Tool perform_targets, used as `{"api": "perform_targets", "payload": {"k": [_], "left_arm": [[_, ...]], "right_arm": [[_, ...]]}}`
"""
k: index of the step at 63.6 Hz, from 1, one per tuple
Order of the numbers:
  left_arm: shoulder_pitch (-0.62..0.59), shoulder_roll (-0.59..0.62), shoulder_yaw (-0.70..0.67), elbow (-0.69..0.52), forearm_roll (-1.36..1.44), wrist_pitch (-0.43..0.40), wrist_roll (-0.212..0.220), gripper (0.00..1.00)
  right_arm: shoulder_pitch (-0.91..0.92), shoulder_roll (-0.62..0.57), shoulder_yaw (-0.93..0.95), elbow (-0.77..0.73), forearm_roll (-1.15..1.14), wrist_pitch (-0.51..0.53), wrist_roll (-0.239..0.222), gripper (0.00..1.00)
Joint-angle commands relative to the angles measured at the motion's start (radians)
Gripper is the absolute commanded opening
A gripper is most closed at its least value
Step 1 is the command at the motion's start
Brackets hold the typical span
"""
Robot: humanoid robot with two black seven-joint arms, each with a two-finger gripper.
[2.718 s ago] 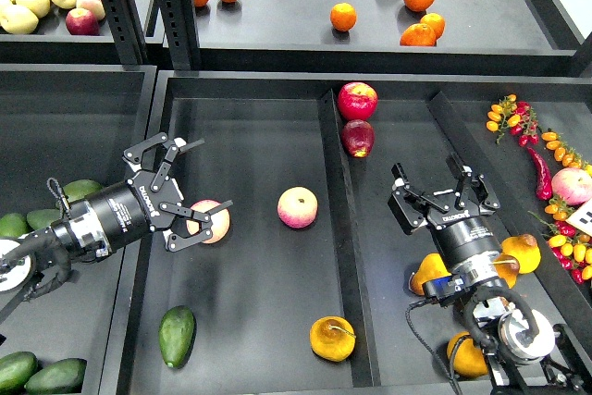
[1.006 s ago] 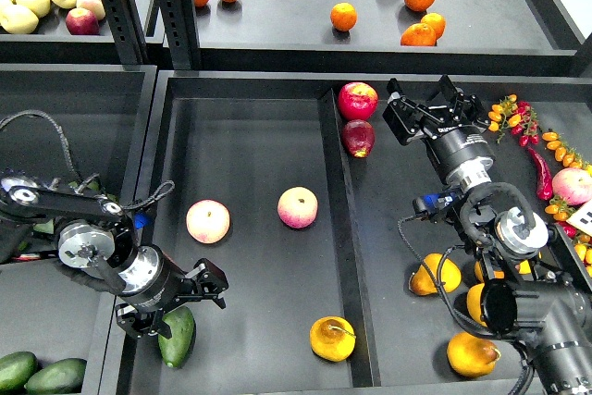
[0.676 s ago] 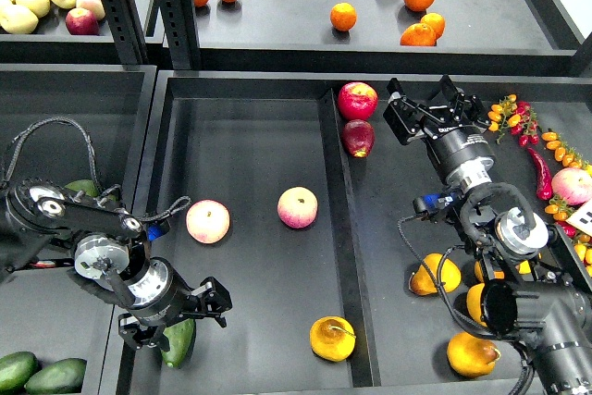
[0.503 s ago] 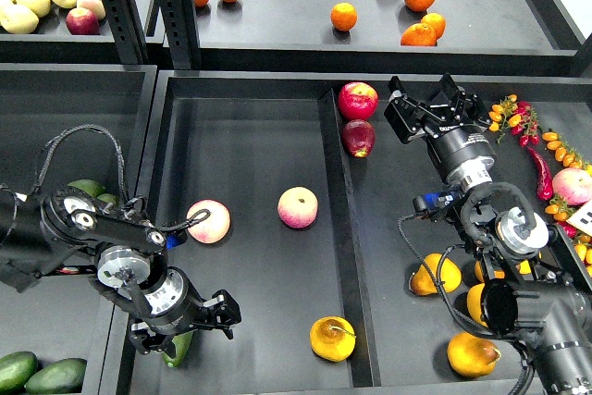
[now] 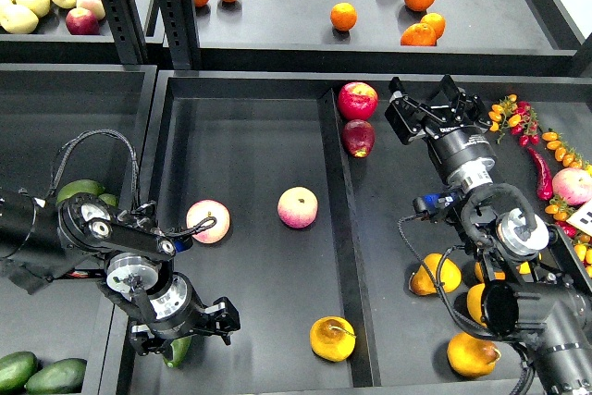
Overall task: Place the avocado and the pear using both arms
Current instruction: 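Lower left gripper over the green avocado and close on it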
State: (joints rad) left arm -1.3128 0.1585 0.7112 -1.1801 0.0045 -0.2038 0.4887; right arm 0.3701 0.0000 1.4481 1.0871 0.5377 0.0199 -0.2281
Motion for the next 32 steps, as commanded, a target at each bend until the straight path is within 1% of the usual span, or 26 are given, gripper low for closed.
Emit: {"api": "perform_targets", "payload": {"k": [1, 11, 32], "left_arm": [[0.0, -0.011, 0.004, 0.022, 0.0, 0.0, 0.0, 0.99], [0.0, -0.037, 0.033, 0.051, -0.006, -0.003, 0.0, 0.99], [0.003, -0.046, 0.054, 0.083, -0.006, -0.011, 0.0, 0.99]], "right_arm": [[-0.003, 0.0, 0.0, 0.005, 0.007, 0.0, 0.0, 0.99], [-0.01, 0.0, 0.0, 0.011, 0.007, 0.0, 0.0, 0.99], [-0.022, 0.0, 0.0, 0.025, 0.011, 0.0, -0.002, 0.99]]}}
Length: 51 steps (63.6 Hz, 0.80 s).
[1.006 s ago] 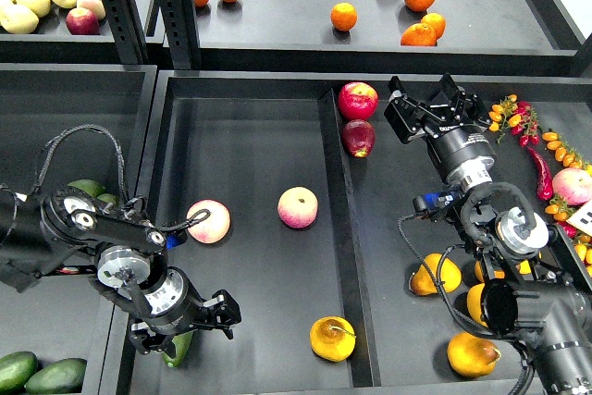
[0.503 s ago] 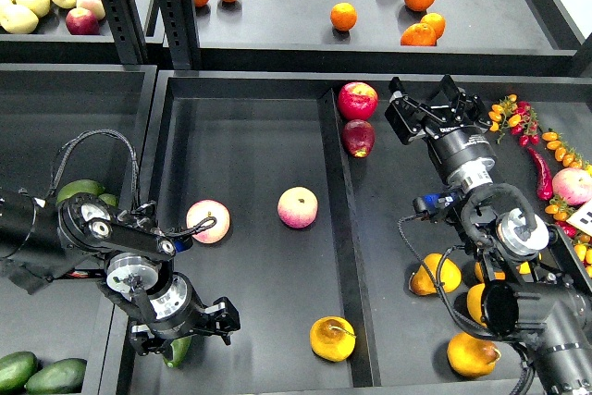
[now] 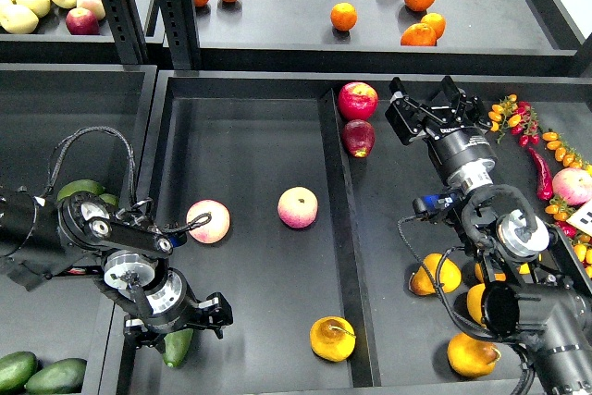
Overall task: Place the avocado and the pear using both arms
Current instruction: 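Lower left gripper over the green avocado and close on it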
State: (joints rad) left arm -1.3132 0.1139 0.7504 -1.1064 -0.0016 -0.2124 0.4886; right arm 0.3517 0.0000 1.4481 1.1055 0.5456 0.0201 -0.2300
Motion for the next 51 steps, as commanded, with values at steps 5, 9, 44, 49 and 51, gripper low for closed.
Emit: {"api": "perform_targets", "payload": {"k": [5, 9, 44, 49, 51], "left_arm": [[0.006, -0.002, 0.027, 0.017, 0.0, -0.002, 0.0, 0.99], [0.008, -0.002, 0.029, 0.023, -0.002, -0.004, 0.0, 0.99], [0.04, -0.048, 0.043, 0.108, -0.002, -0.025, 0.0, 0.99], [0.052, -0.066, 0.044, 0.14, 0.003, -0.05, 0.0, 0.99], [0.057, -0.071, 0.043, 0.152, 0.003, -0.055, 0.0, 0.99]], "right_arm": [[-0.005, 0.0, 0.0, 0.014, 0.014, 0.0, -0.002, 0.99], [-0.007, 0.0, 0.0, 0.019, 0.016, 0.0, -0.002, 0.99], [-0.027, 0.0, -0.002, 0.04, 0.02, -0.005, -0.003, 0.99], [-0.027, 0.0, -0.002, 0.04, 0.02, -0.005, -0.003, 1.0], [-0.027, 0.0, -0.002, 0.04, 0.02, -0.005, -0.003, 0.99]]}}
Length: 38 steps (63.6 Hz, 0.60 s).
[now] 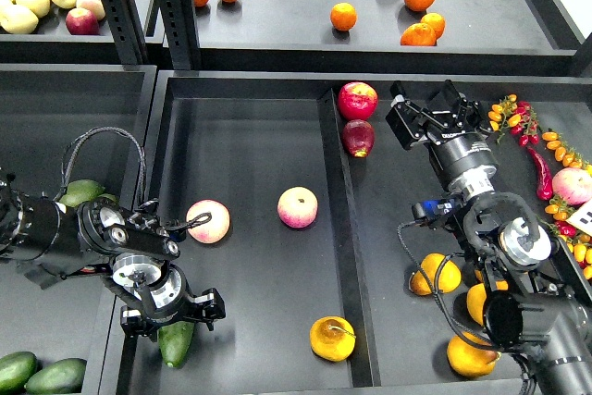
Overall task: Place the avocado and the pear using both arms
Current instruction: 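Lower left gripper over the green avocado and close on it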
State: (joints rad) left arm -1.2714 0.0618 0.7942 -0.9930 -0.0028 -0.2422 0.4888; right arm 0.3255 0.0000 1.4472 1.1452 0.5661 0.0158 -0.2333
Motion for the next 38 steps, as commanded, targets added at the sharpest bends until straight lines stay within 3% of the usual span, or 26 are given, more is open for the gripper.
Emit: {"api": "perform_targets", "payload": {"k": [1, 38], "left_arm": [[0.017, -0.019, -0.001, 0.042, 0.004, -0.025, 0.0, 0.99], [0.056, -0.045, -0.004, 0.105, 0.006, -0.046, 0.0, 0.97]], "right_arm": [[0.0, 0.0, -0.001, 0.001, 0.0, 0.0, -0.001, 0.99], [-0.016, 0.0, -0.002, 0.01, 0.005, -0.002, -0.001, 0.99]]}}
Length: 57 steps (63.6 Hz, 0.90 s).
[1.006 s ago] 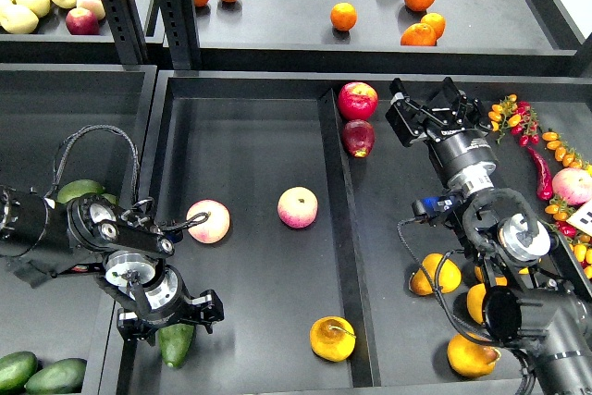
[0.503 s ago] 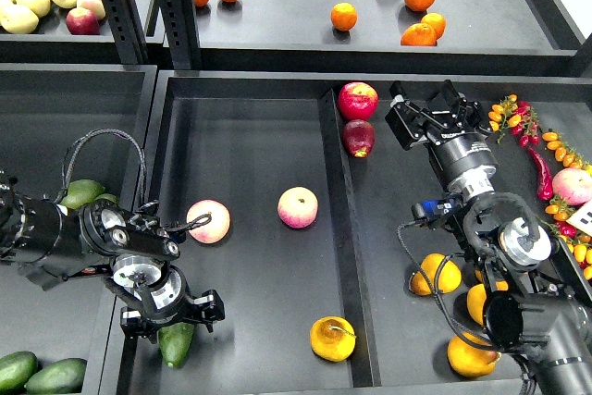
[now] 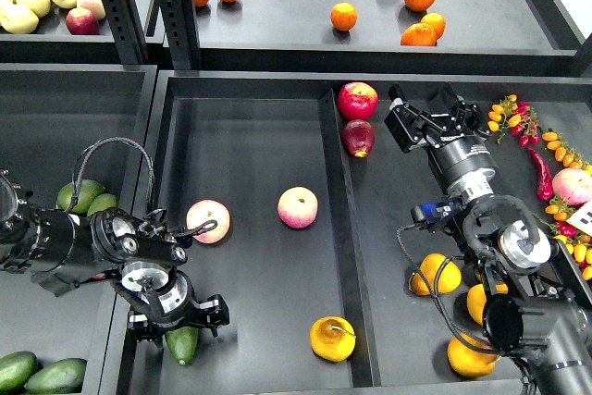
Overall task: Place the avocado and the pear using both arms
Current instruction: 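Lower left gripper over the green avocado and close on it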
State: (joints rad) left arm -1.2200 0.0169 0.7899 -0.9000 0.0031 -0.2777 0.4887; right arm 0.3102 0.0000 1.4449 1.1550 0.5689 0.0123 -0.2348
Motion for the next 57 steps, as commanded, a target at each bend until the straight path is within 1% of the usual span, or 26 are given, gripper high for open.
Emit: {"api": "perform_targets", "payload": {"k": [1, 17, 20, 28, 32, 38, 43, 46, 50, 53, 57], "left_arm": [[0.005, 0.0, 0.0, 0.013, 0.0, -0.011, 0.0, 0.97], [0.019, 0.0, -0.001, 0.032, 0.0, -0.021, 0.0, 0.93], [0.019, 0.0, -0.005, 0.036, 0.0, -0.029, 0.0, 0.91], [0.019, 0.0, -0.005, 0.053, 0.001, -0.061, 0.0, 0.87], [0.02, 0.0, -0.006, 0.056, -0.002, -0.069, 0.0, 0.81], [0.02, 0.0, -0.008, 0.059, -0.005, -0.077, 0.0, 0.77], [0.02, 0.0, -0.009, 0.059, -0.006, -0.095, 0.0, 0.69], [0.02, 0.002, -0.009, 0.061, -0.008, -0.103, 0.0, 0.66], [0.02, 0.003, -0.009, 0.061, -0.008, -0.115, 0.0, 0.6], [0.02, 0.006, -0.012, 0.069, -0.009, -0.129, 0.0, 0.52], [0.019, 0.006, -0.014, 0.07, -0.009, -0.146, 0.0, 0.48]], "right_arm": [[0.0, 0.0, 0.002, 0.0, 0.003, 0.001, 0.0, 0.99], [-0.014, 0.0, 0.0, 0.009, 0.005, 0.003, 0.0, 0.99], [-0.014, 0.0, 0.0, 0.011, 0.005, 0.003, 0.0, 0.99], [-0.016, 0.0, 0.0, 0.011, 0.005, 0.003, 0.0, 0.99], [-0.022, 0.0, -0.001, 0.014, 0.006, 0.005, 0.0, 0.99], [-0.026, 0.0, -0.001, 0.015, 0.006, 0.006, 0.0, 0.99], [-0.029, 0.0, -0.001, 0.018, 0.006, 0.006, 0.0, 0.99], [-0.031, 0.0, -0.003, 0.018, 0.006, 0.006, 0.0, 0.99], [-0.031, 0.0, -0.003, 0.018, 0.006, 0.008, 0.0, 0.99], [-0.031, 0.0, -0.003, 0.018, 0.006, 0.008, 0.0, 0.99], [-0.031, 0.0, -0.001, 0.018, 0.006, 0.008, 0.0, 0.99]]}}
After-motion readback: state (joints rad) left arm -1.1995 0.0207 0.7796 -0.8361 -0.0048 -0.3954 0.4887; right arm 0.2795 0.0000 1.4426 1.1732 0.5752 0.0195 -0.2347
